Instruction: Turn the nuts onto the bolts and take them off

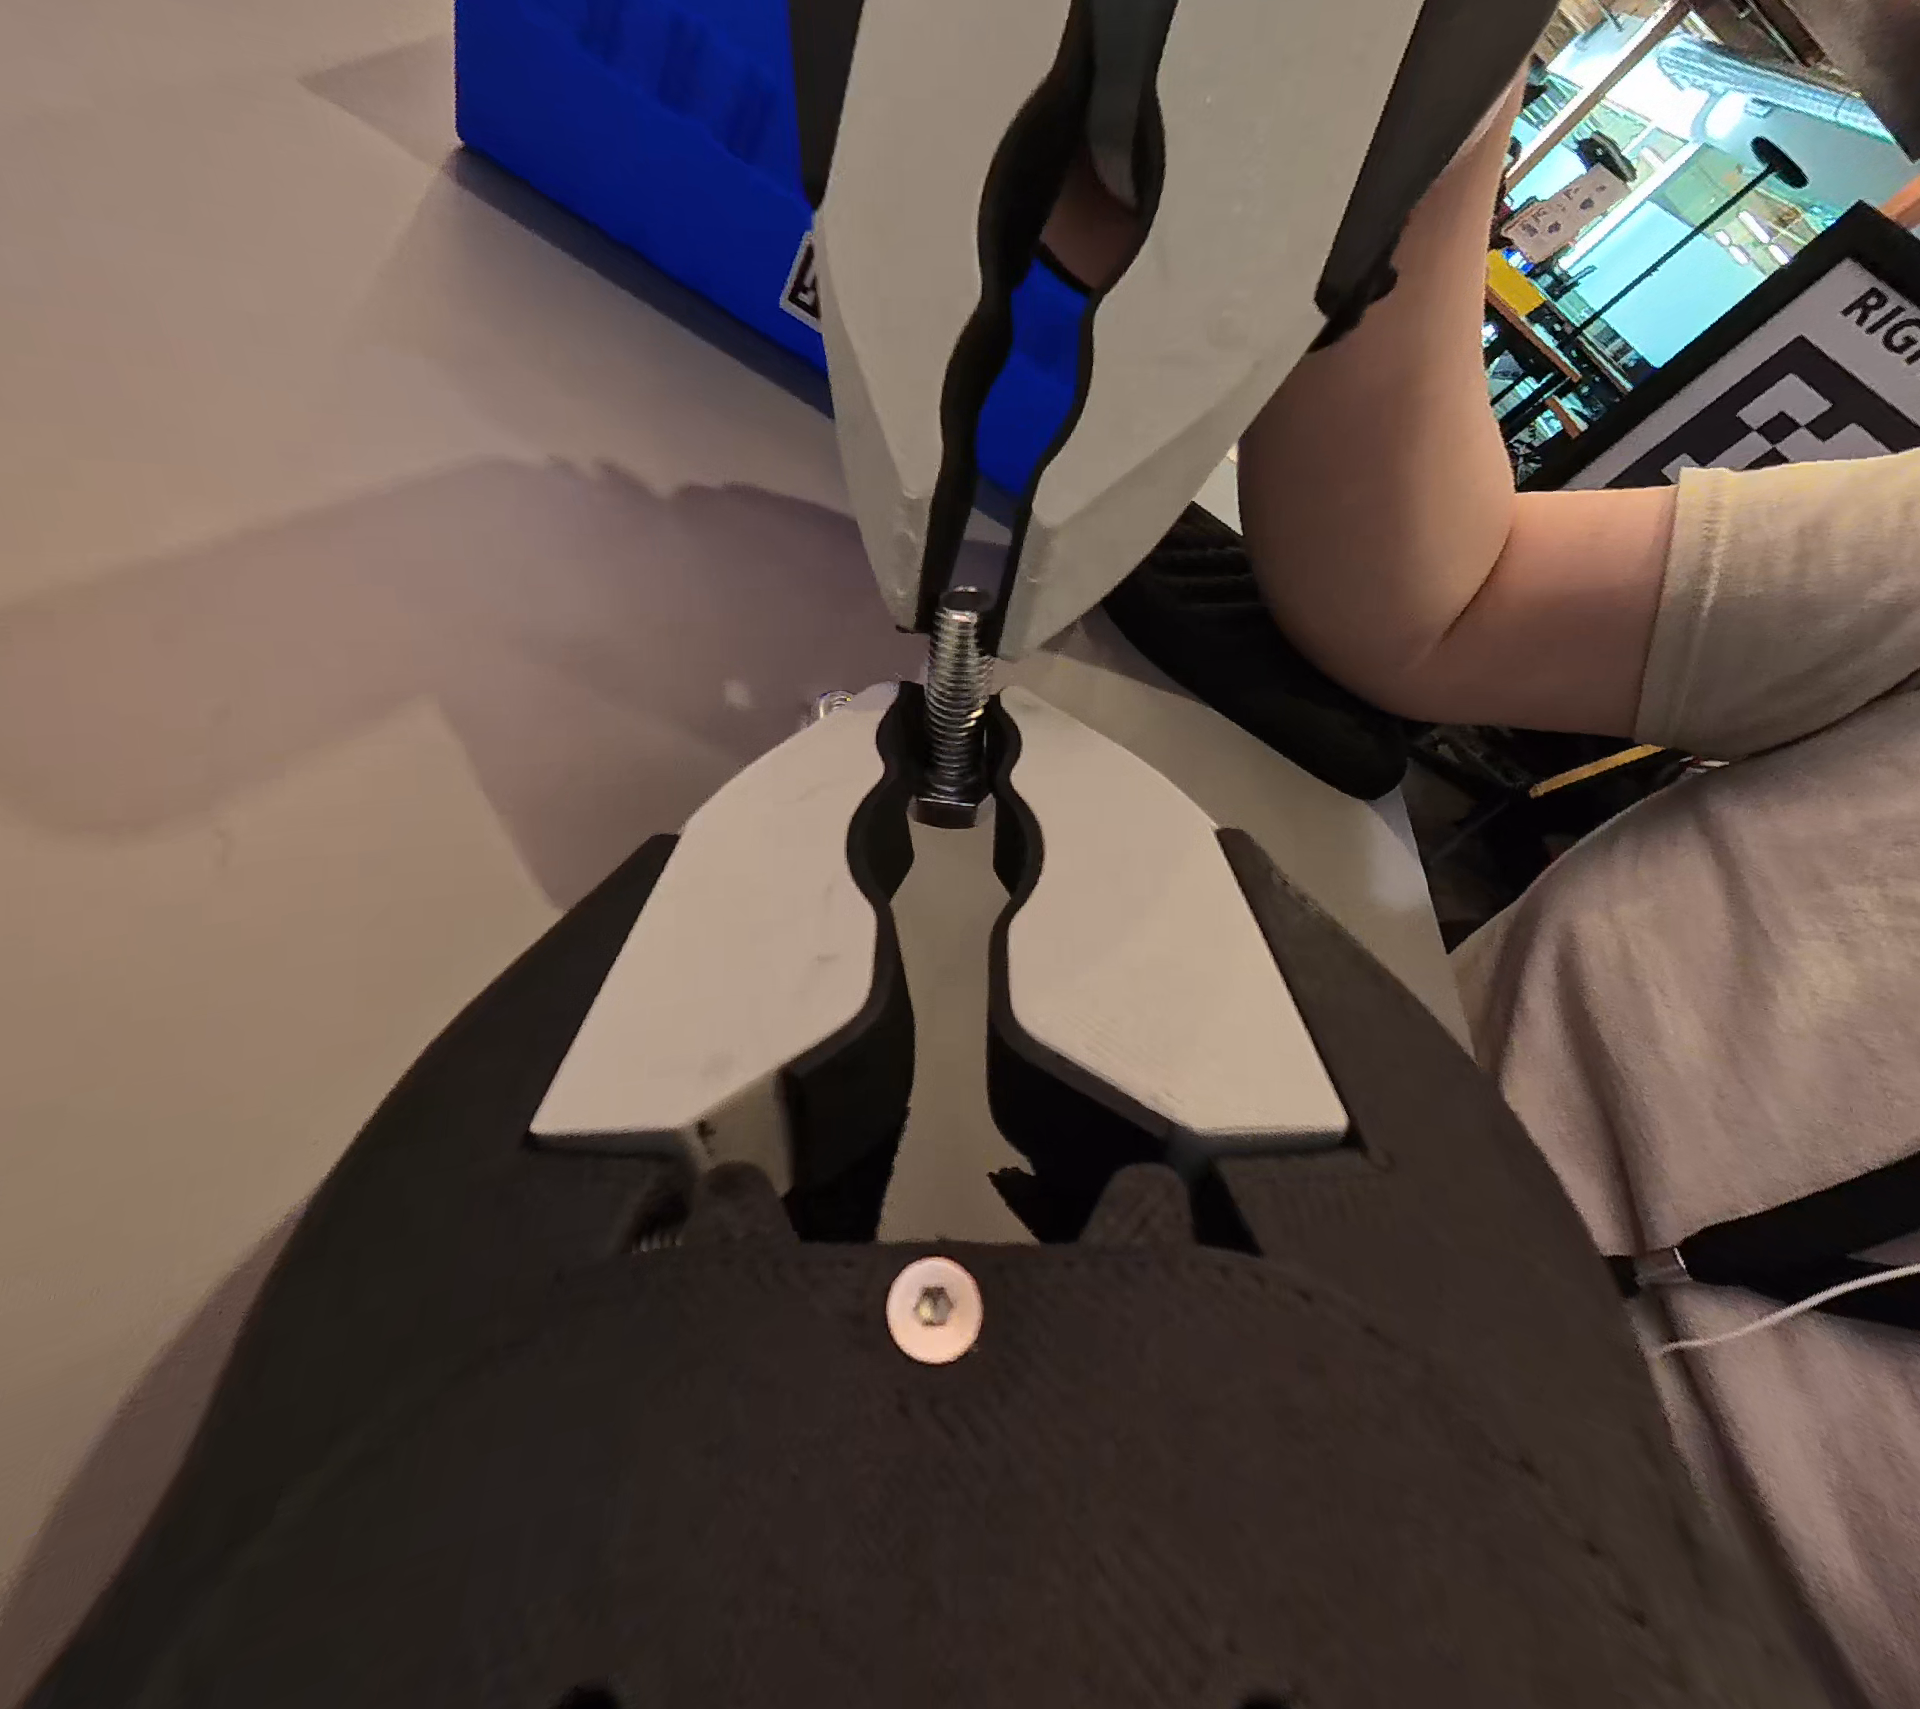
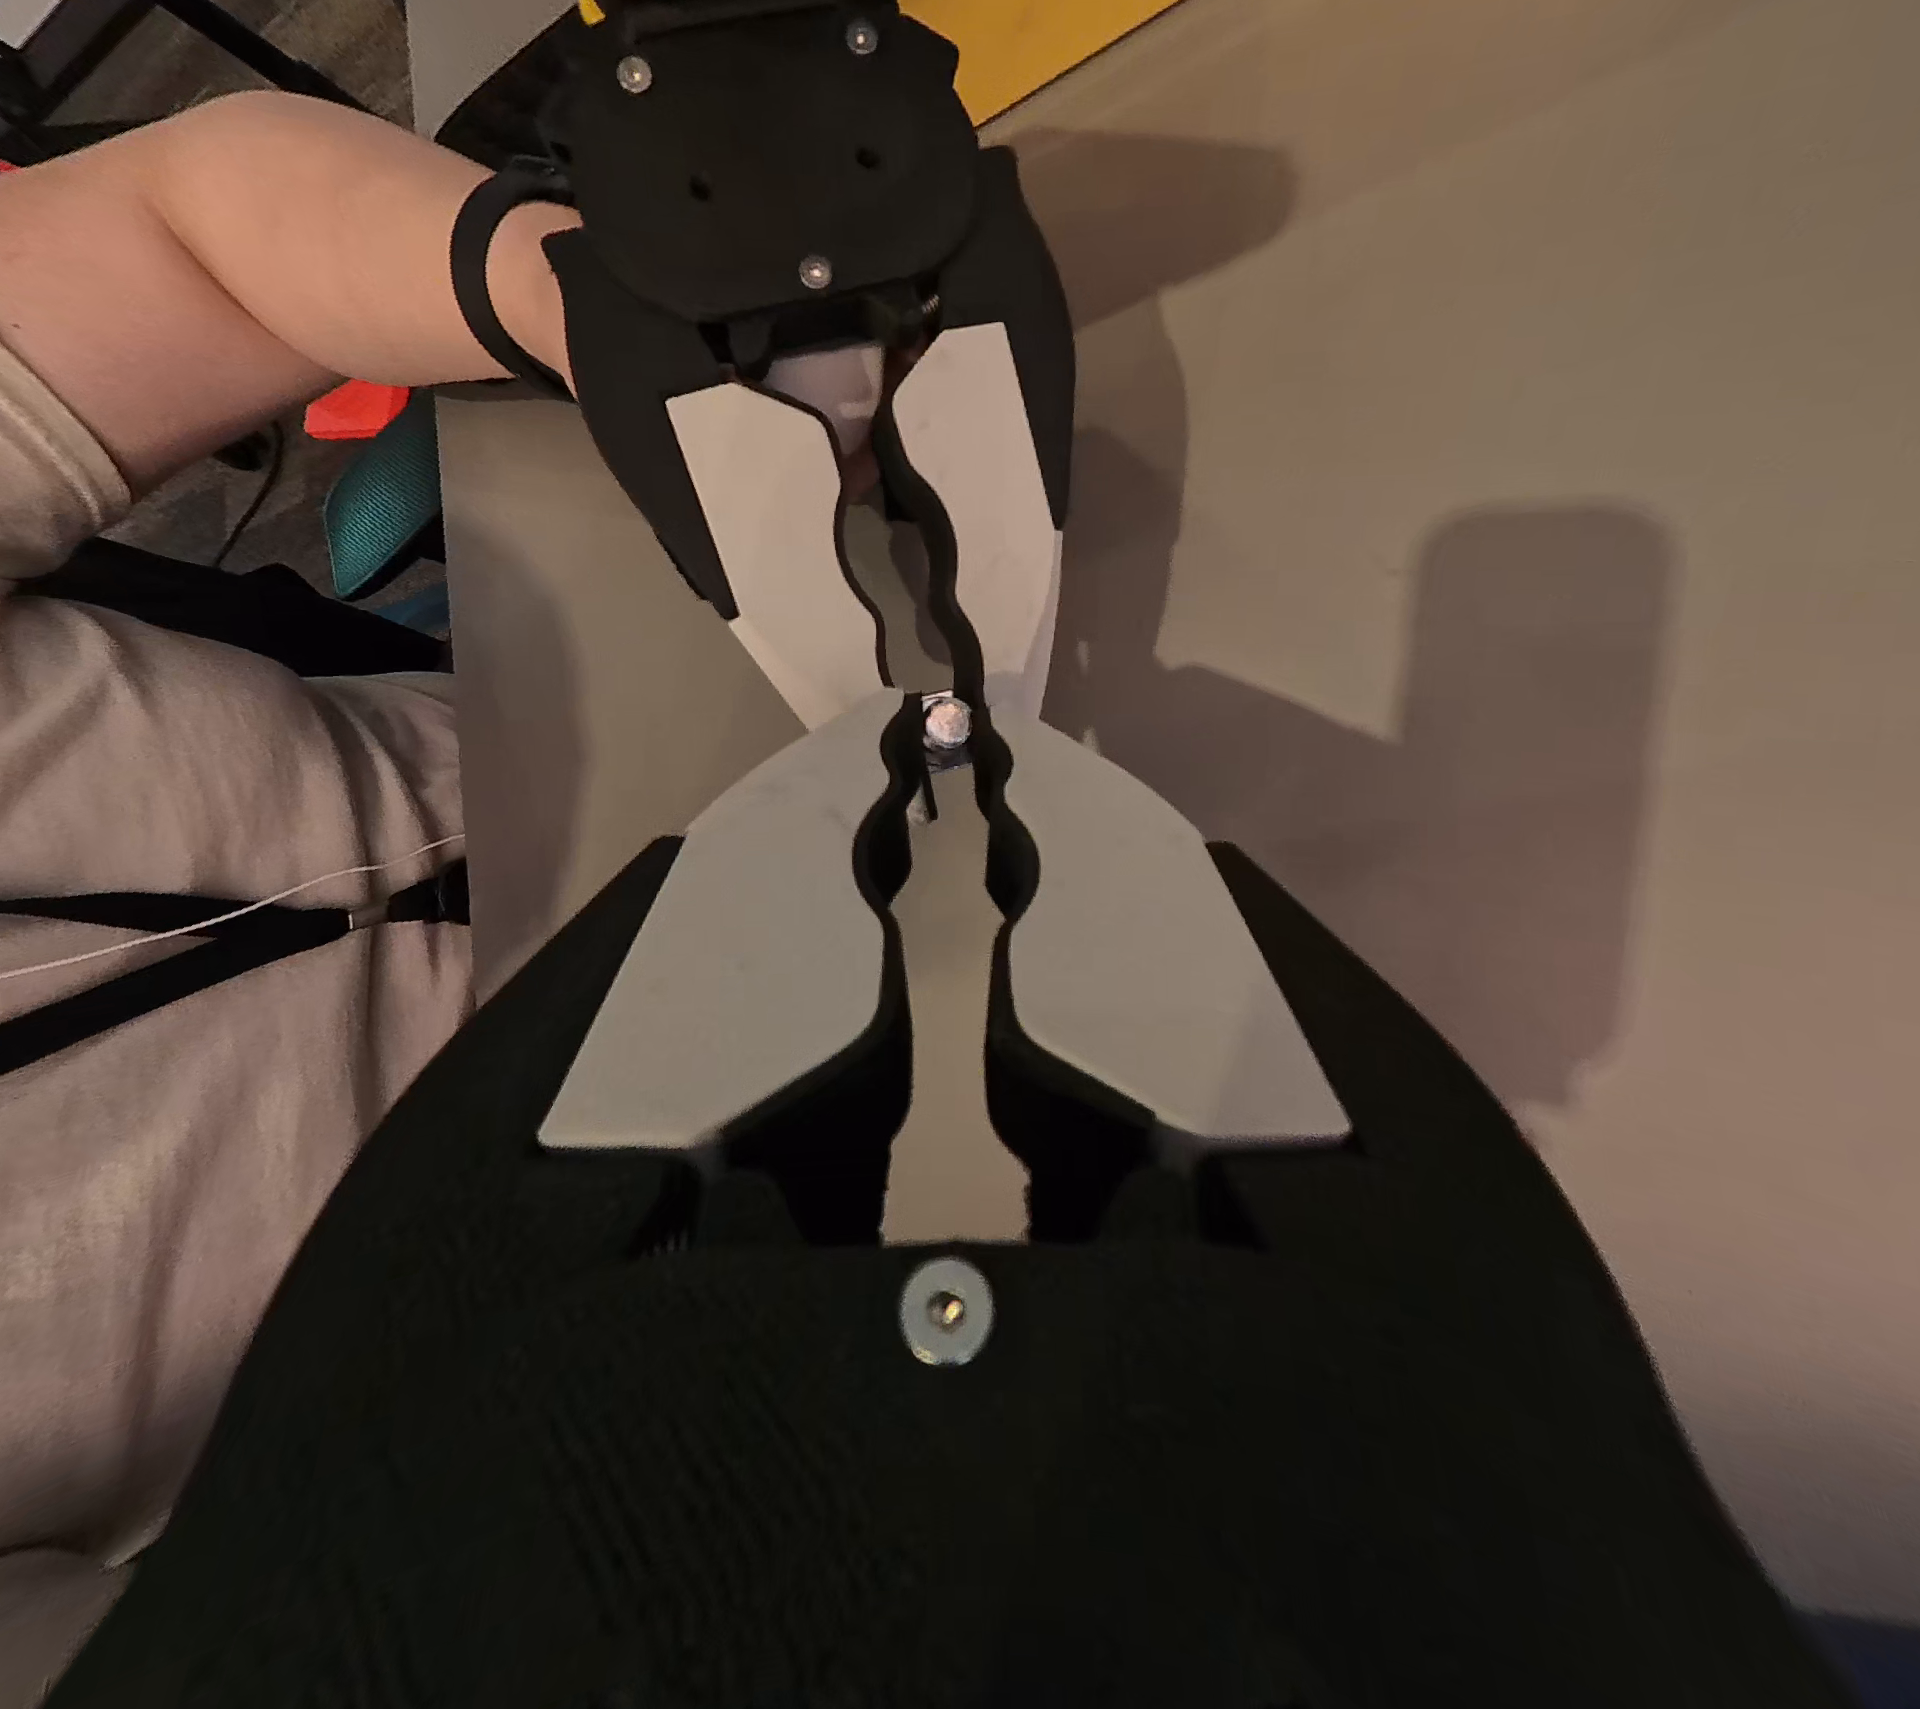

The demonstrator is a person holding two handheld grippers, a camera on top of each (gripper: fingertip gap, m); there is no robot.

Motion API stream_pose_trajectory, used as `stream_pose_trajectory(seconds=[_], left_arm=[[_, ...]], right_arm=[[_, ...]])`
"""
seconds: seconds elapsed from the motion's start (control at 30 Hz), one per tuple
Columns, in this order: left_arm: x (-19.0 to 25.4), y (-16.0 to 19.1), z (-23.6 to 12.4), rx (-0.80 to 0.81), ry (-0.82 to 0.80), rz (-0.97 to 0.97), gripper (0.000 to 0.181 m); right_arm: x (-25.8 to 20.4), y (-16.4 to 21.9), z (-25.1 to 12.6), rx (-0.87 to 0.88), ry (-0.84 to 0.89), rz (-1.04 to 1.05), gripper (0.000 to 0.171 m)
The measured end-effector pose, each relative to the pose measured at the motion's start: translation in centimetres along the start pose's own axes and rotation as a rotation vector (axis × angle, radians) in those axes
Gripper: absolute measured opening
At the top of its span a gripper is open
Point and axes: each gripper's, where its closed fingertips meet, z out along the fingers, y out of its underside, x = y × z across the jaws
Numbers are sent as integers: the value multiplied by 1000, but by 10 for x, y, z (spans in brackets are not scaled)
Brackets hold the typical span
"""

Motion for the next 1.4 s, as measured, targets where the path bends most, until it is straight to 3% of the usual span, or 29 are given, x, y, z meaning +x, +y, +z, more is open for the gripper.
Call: stream_pose_trajectory(seconds=[0.47,1.1,1.27,1.4], left_arm=[[-1,-7,-5,65,96,-157,12],[2,-11,-9,69,108,-145,10],[-5,-9,-9,53,29,-89,10],[-12,-18,-17,112,-39,-52,10]], right_arm=[[3,0,1,15,-33,60,10],[2,-12,-6,79,-29,49,9],[7,-8,-9,50,72,-66,12],[12,2,-16,-37,230,-287,25]])
